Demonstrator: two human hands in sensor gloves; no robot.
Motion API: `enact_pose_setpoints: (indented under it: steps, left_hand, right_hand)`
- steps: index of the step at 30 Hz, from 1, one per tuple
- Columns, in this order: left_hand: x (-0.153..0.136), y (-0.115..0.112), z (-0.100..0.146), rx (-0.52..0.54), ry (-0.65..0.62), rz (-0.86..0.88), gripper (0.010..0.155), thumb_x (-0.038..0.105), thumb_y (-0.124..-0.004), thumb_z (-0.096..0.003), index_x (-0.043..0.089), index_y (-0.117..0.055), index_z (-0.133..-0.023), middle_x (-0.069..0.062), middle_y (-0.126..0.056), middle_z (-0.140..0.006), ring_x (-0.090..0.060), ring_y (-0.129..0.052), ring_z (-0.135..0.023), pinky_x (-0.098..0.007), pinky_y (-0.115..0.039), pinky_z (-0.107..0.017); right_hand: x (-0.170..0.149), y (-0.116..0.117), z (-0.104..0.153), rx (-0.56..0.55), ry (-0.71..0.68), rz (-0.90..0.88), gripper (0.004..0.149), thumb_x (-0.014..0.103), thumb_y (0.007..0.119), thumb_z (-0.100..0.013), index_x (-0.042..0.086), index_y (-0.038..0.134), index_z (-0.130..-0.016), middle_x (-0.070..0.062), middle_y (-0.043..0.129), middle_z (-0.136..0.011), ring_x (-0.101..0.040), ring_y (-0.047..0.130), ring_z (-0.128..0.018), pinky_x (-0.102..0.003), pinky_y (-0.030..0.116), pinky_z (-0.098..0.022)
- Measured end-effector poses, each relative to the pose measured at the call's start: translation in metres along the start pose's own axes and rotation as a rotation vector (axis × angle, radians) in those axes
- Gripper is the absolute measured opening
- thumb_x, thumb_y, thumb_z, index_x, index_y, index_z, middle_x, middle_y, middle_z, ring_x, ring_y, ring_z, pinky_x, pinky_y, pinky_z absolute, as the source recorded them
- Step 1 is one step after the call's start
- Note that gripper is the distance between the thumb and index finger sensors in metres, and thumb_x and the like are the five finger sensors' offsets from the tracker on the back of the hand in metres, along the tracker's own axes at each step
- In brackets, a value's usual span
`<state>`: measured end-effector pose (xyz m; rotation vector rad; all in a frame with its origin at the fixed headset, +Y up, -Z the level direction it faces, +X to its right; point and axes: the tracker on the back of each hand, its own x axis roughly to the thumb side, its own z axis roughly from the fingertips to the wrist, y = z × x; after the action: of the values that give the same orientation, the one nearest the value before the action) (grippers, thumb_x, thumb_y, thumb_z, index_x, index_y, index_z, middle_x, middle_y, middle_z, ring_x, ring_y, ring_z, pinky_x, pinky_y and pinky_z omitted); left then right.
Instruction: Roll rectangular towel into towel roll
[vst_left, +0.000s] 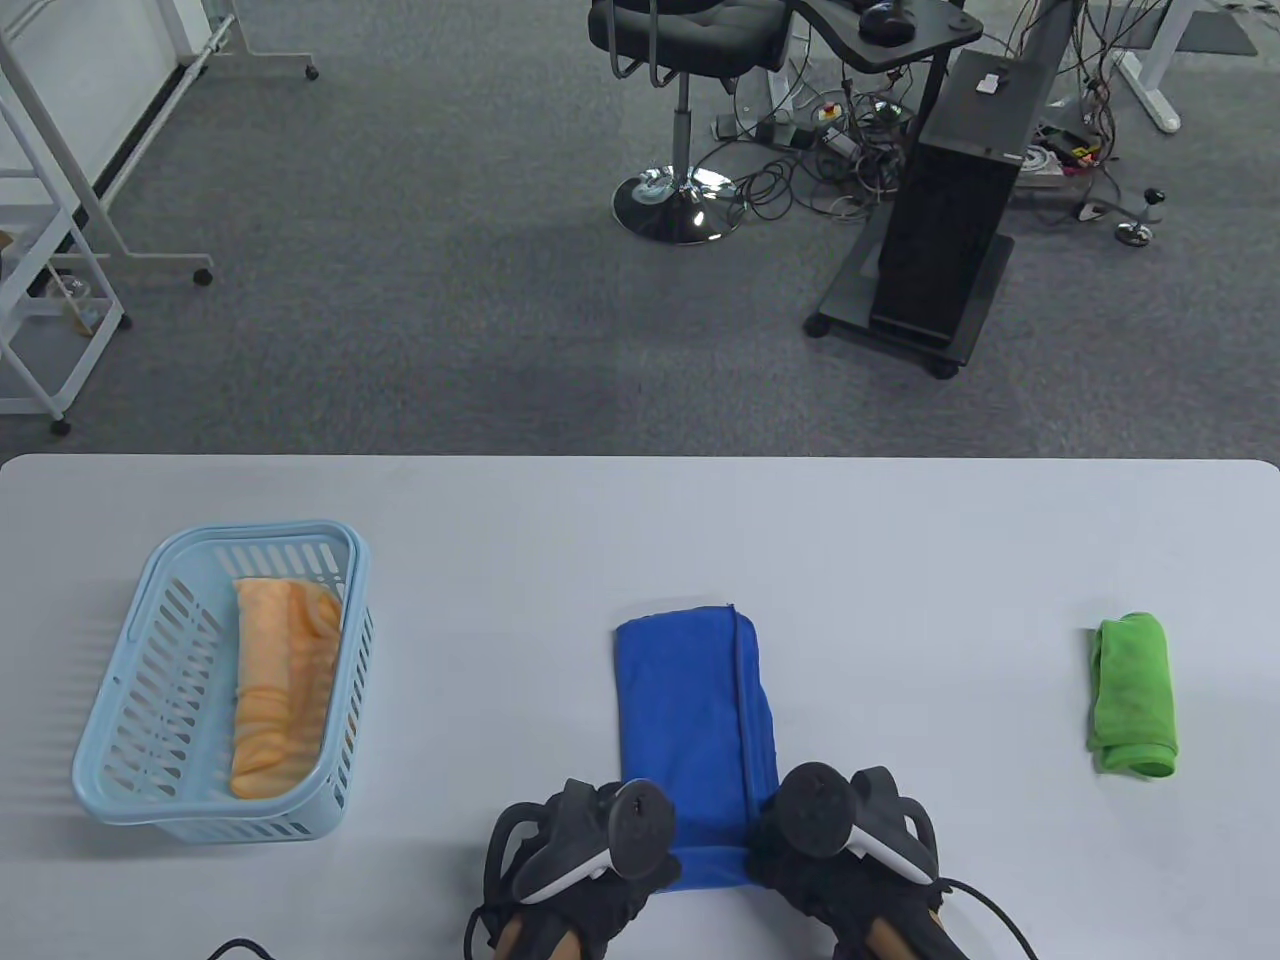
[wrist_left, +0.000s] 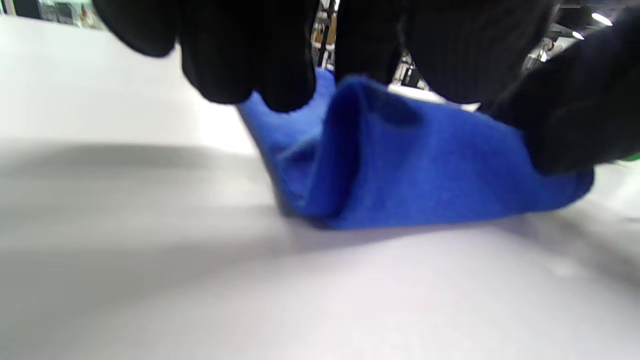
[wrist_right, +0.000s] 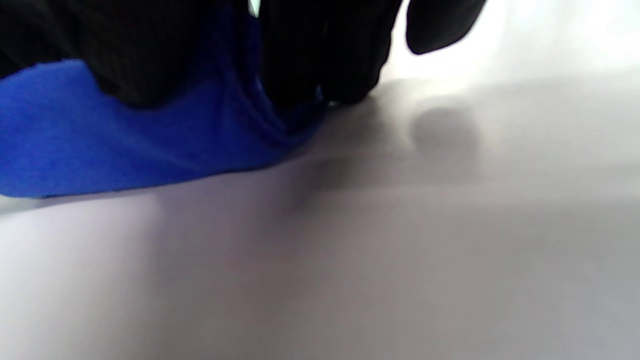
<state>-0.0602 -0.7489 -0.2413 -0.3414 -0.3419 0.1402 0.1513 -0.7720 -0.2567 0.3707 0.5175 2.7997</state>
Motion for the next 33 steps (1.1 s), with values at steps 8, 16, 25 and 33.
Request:
enact_pose_setpoints:
  steps: [8,16,25,33]
  left_hand:
    - [0.000,-0.011,-0.011,-0.019,-0.054,-0.013,0.046,0.046,-0.083,-0.0377,0.029,-0.091,-0.079,-0.010,-0.081,-0.095,-0.036,-0.079,-0.086,-0.061,-0.060,-0.065]
    - [0.002,-0.020,-0.017,-0.003,0.010,-0.066,0.047,0.046,-0.077,-0.0401,0.027,-0.091,-0.080,-0.010,-0.080,-0.094,-0.038,-0.077,-0.086,-0.062,-0.057,-0.065]
    - [0.016,-0.027,-0.021,0.064,-0.017,-0.202,0.058,0.040,-0.083,-0.0402,0.040,-0.048,-0.087,-0.009,-0.035,-0.105,-0.036,-0.059,-0.092,-0.063,-0.047,-0.070]
    - [0.018,-0.024,-0.020,0.035,0.000,-0.252,0.043,0.041,-0.079,-0.0409,0.043,-0.079,-0.084,-0.010,-0.041,-0.109,-0.036,-0.061,-0.093,-0.061,-0.049,-0.070]
  right_hand:
    - [-0.002,-0.002,0.000,0.038,-0.006,-0.010,0.051,0.043,0.077,-0.034,0.024,0.088,-0.081,-0.009,0.067,-0.096,-0.033,0.070,-0.089,-0.060,0.052,-0.068]
    - [-0.004,-0.001,0.000,-0.010,0.009,0.007,0.050,0.047,0.073,-0.035,0.025,0.090,-0.076,-0.009,0.065,-0.096,-0.033,0.068,-0.089,-0.060,0.051,-0.069]
    - [-0.003,-0.002,0.000,-0.178,-0.017,0.058,0.056,0.032,0.083,-0.033,0.031,0.060,-0.084,-0.008,0.040,-0.101,-0.029,0.062,-0.091,-0.057,0.049,-0.071]
    - [0.001,0.004,-0.002,-0.098,-0.020,0.162,0.048,0.035,0.077,-0.036,0.030,0.079,-0.083,-0.009,0.055,-0.100,-0.031,0.069,-0.089,-0.057,0.055,-0.069]
